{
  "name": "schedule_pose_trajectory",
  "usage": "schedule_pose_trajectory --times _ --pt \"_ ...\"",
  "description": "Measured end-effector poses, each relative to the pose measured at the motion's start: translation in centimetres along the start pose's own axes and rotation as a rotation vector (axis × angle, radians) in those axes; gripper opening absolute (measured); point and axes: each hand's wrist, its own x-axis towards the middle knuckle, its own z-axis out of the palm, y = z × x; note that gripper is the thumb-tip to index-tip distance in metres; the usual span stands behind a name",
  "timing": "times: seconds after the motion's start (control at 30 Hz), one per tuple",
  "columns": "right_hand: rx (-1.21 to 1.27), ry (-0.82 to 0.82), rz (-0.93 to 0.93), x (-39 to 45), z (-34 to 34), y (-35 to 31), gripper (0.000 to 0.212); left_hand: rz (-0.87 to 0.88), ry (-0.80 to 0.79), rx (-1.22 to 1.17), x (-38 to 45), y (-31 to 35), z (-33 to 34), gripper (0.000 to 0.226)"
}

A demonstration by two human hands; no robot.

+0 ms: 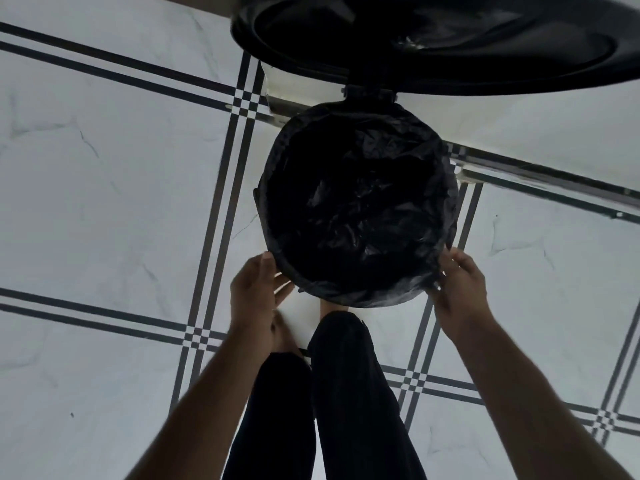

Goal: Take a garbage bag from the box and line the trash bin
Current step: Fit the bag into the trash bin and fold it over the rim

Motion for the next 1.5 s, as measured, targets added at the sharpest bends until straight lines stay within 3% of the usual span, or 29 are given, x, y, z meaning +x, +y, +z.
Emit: schedule_pose_trajectory --times 0.13,0.27,0.4,0.47,0.57,0.63,0.83,0.9,1.0,1.13,1.27,1.4,1.5 --pt "0.036 0.011 -0.076 0.2 0.2 0.1 0.014 -0.172 -0.091 -0.236 0.1 0.0 0.1 0.017" --pt "-0.258 0.049 -0.273 1.2 0.2 -0.2 0.022 -0.251 -0.111 -0.344 1.1 -0.7 -0.1 0.020" --pt "-0.406 0.022 -0.372 0.9 -0.2 -0.4 0.016 -0.310 -0.060 -0.356 2.0 -0.4 0.4 0.026" --pt "-0.379 0.008 -0.312 0.6 -0.5 -0.2 0.011 -0.305 -0.041 -0.347 2.4 -0.3 0.7 0.030" --pt "-0.064 -0.126 -0.007 0.3 -0.4 0.0 0.023 -0.287 -0.010 -0.347 2.7 -0.1 0.8 0.030" --pt "0.049 -0.100 0.108 0.3 0.0 0.4 0.027 -0.277 0.018 -0.296 2.9 0.0 0.8 0.031" --pt "0.424 -0.162 0.201 -0.7 0.6 1.1 0.022 -0.256 -0.005 -0.314 2.9 -0.2 0.5 0.037" --pt "0.435 -0.219 0.183 -1.3 0.2 1.6 0.026 -0.285 -0.043 -0.342 2.4 -0.6 0.3 0.035" --pt "0.382 -0.280 0.175 -0.9 -0.5 2.7 0.048 -0.303 -0.094 -0.365 1.5 -1.6 0.3 0.013" --pt "0.162 -0.154 0.187 0.2 0.0 2.2 0.010 -0.325 -0.108 -0.335 0.8 -2.6 0.1 0.003" --pt "0.015 0.080 0.031 1.3 0.8 1.5 0.014 -0.339 -0.082 -0.442 0.9 -2.1 0.2 0.031" --pt "0.149 -0.051 0.074 0.5 1.0 0.7 0.012 -0.348 -0.108 -0.492 0.8 -1.1 -0.1 0.063" --pt "0.354 -0.149 0.188 -1.4 0.1 -0.1 0.025 -0.350 -0.135 -0.533 0.5 -0.5 -0.1 0.074"
